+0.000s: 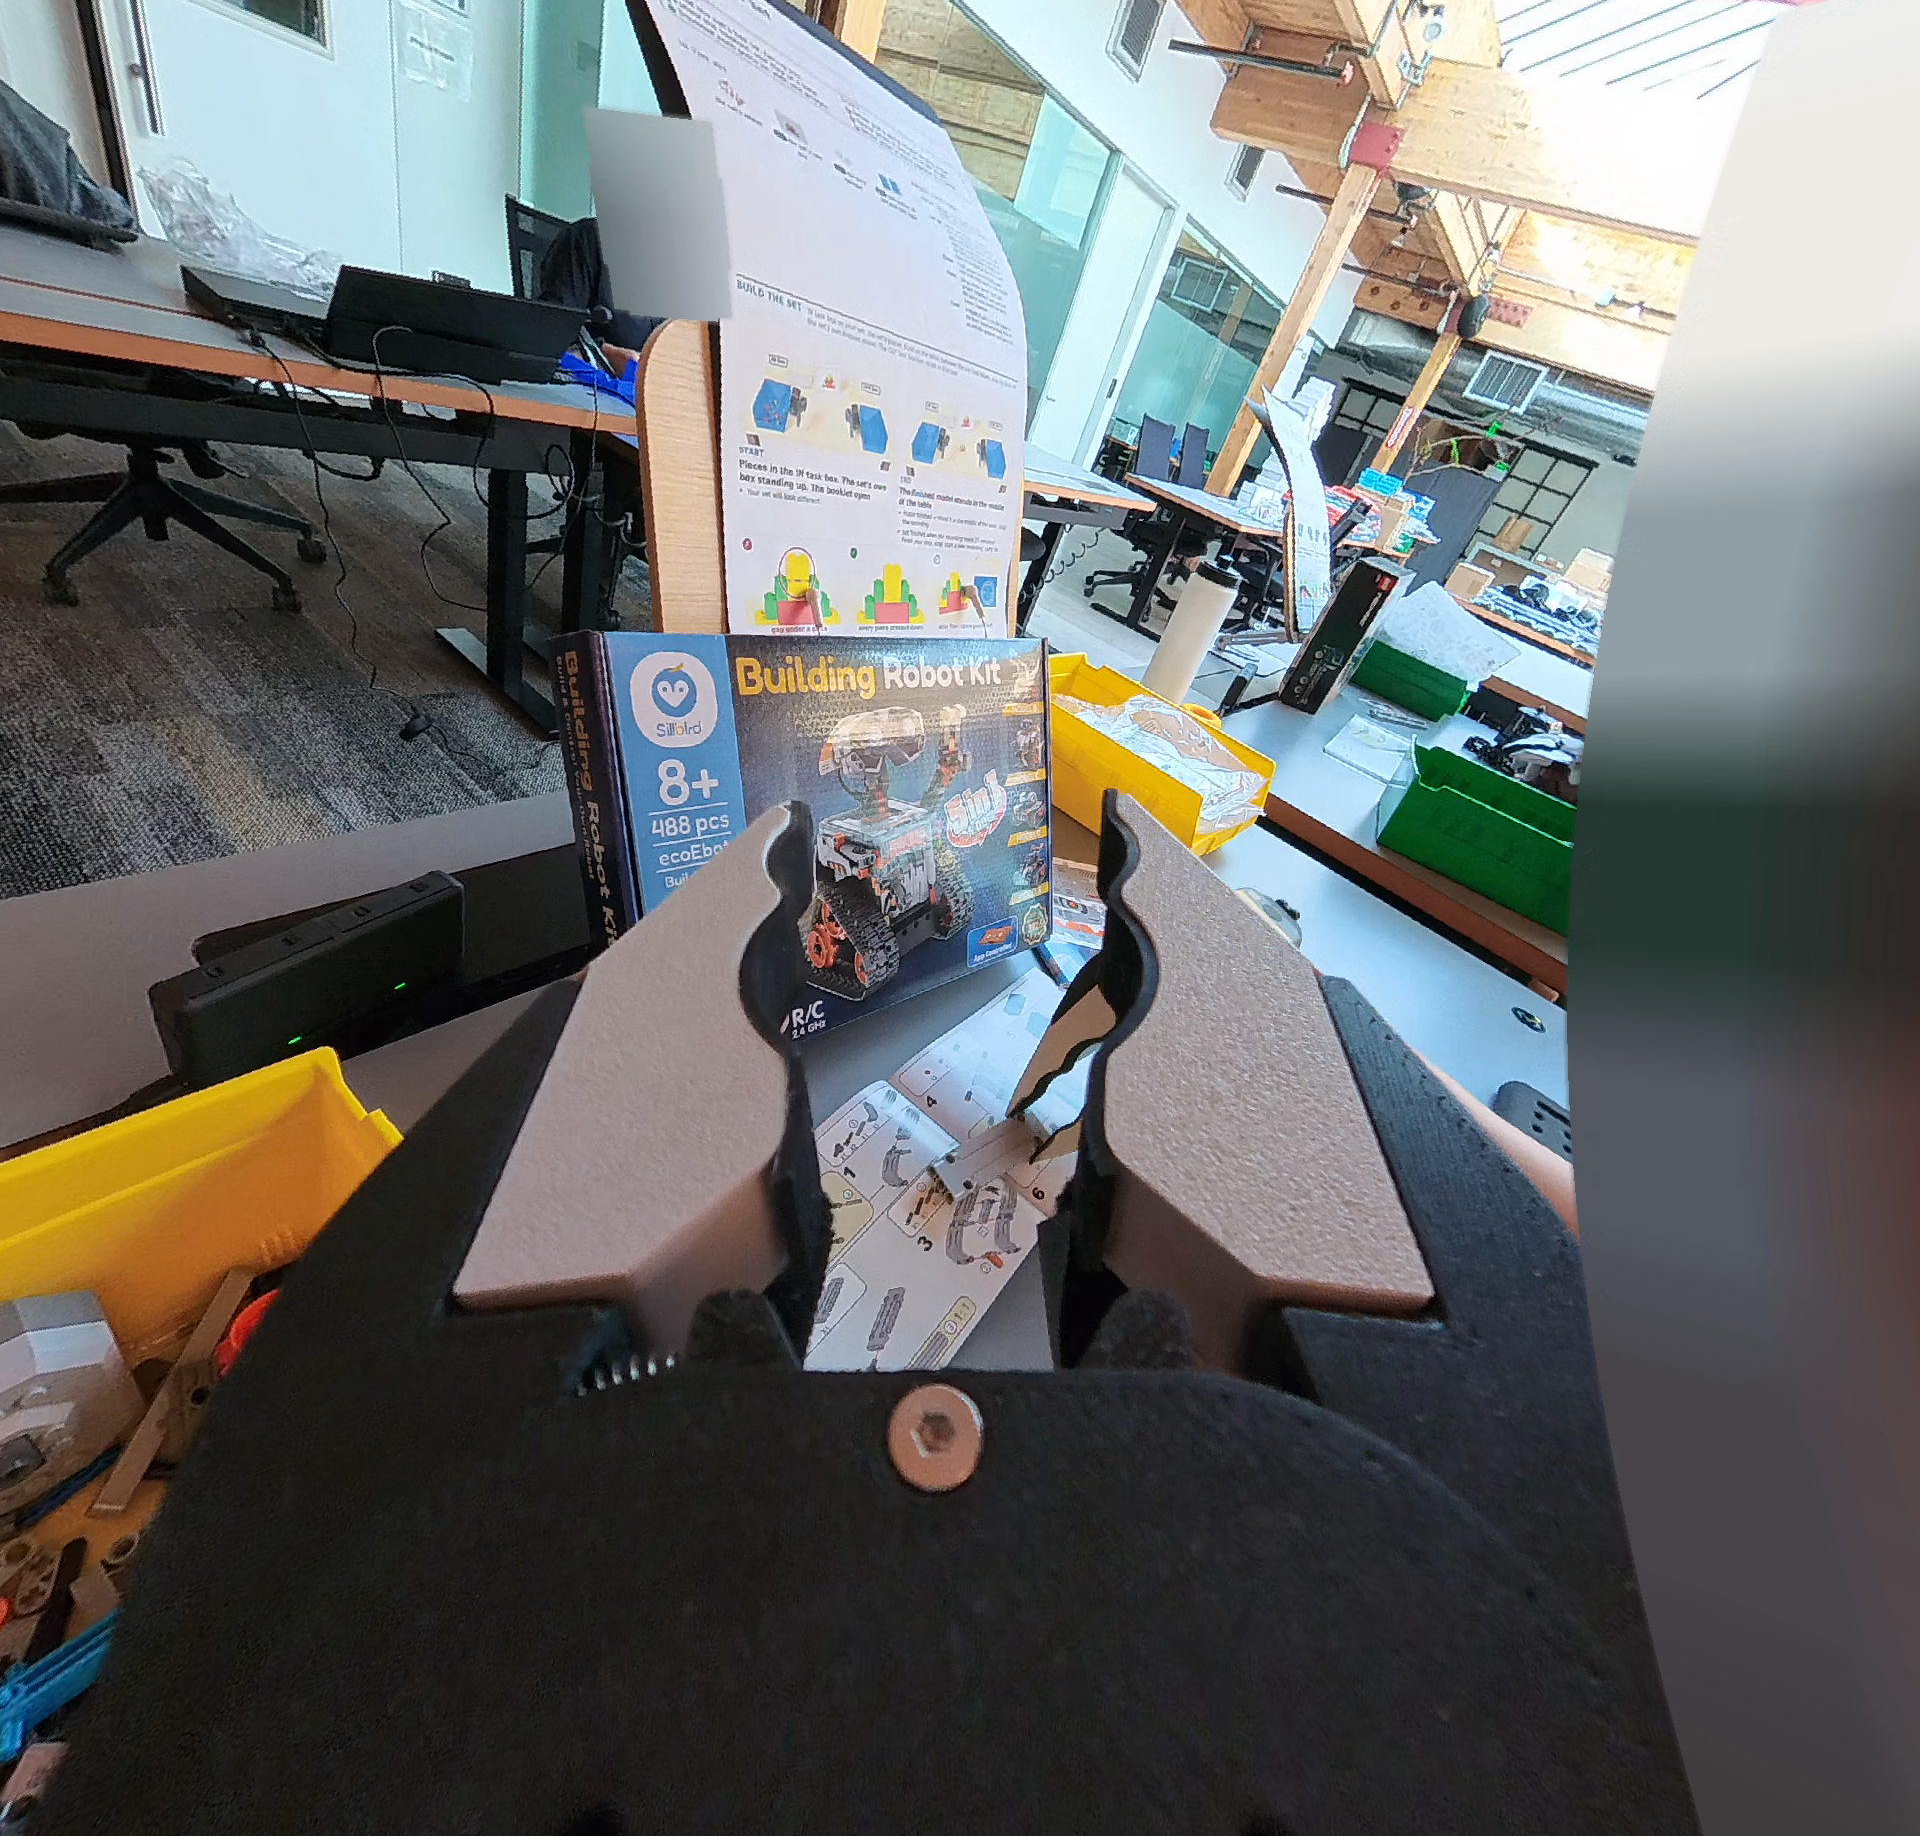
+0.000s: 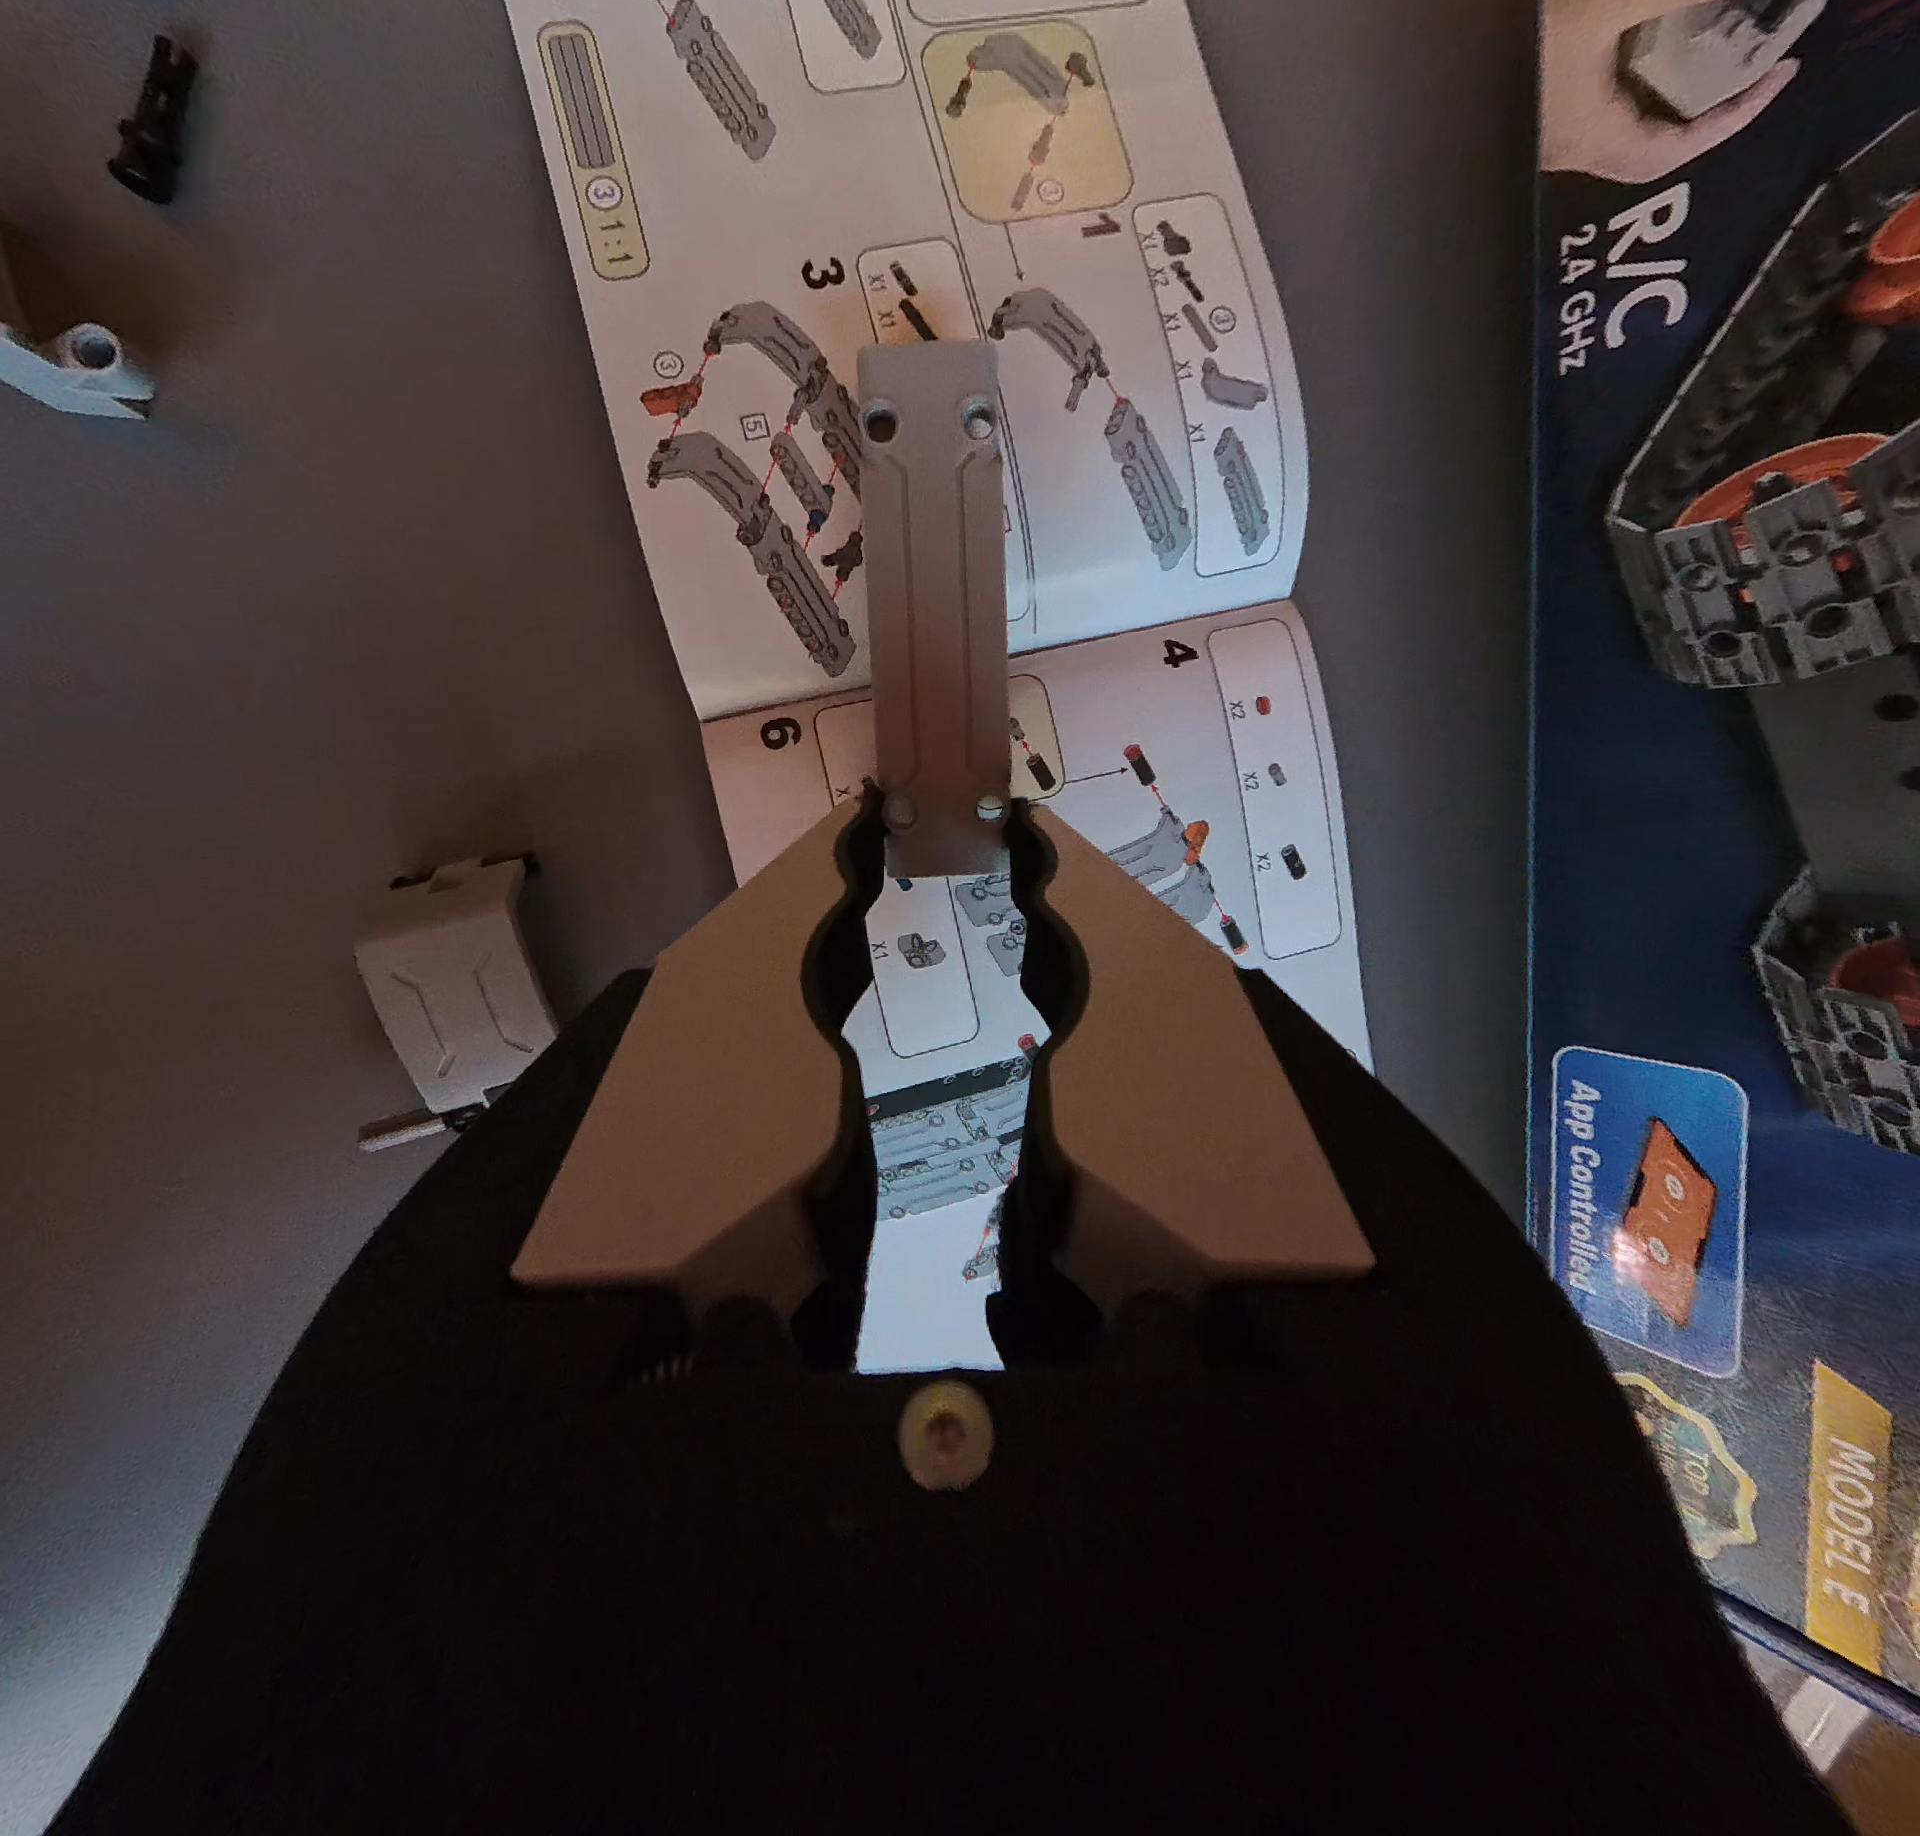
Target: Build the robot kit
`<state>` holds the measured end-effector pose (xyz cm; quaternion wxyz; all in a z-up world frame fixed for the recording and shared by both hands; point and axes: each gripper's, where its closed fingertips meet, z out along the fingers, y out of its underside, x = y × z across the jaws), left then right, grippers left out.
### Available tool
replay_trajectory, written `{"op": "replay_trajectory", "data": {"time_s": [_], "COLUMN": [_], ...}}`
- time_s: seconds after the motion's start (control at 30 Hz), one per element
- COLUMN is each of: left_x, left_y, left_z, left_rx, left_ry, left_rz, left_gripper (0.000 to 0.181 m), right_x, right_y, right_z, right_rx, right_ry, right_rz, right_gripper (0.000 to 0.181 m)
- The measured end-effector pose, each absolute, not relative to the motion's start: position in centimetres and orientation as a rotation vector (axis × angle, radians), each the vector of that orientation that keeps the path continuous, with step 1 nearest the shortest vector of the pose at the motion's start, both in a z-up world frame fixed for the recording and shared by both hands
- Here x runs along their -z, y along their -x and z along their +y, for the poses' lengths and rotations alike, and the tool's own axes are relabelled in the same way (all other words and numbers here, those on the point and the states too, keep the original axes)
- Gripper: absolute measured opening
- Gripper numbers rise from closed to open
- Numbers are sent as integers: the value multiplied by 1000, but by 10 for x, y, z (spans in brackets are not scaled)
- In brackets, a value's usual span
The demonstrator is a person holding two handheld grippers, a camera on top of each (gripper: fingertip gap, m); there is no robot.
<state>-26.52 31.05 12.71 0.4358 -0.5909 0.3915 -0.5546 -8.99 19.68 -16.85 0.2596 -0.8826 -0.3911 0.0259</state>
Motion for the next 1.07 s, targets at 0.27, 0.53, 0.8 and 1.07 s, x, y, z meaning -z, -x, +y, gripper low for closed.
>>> {"op": "replay_trajectory", "data": {"time_s": [0.27, 0.53, 0.8, 1.07], "left_x": [-125, -124, -123, -121], "left_y": [264, 265, 263, 261], "left_z": [311, 310, 309, 309], "left_rx": [1370, 1364, 1365, 1371], "left_ry": [1481, 1481, 1485, 1496], "left_rz": [982, 989, 999, 1003], "left_gripper": [53, 53, 54, 54], "right_x": [169, 166, 164, 149], "right_y": [90, 92, 93, 86], "right_z": [197, 197, 194, 188], "right_rx": [-62, -14, -3, -8], "right_ry": [2385, 2320, 2299, 2268], "right_rz": [-1070, -1146, -1180, -1158], "right_gripper": [22, 23, 23, 23]}}
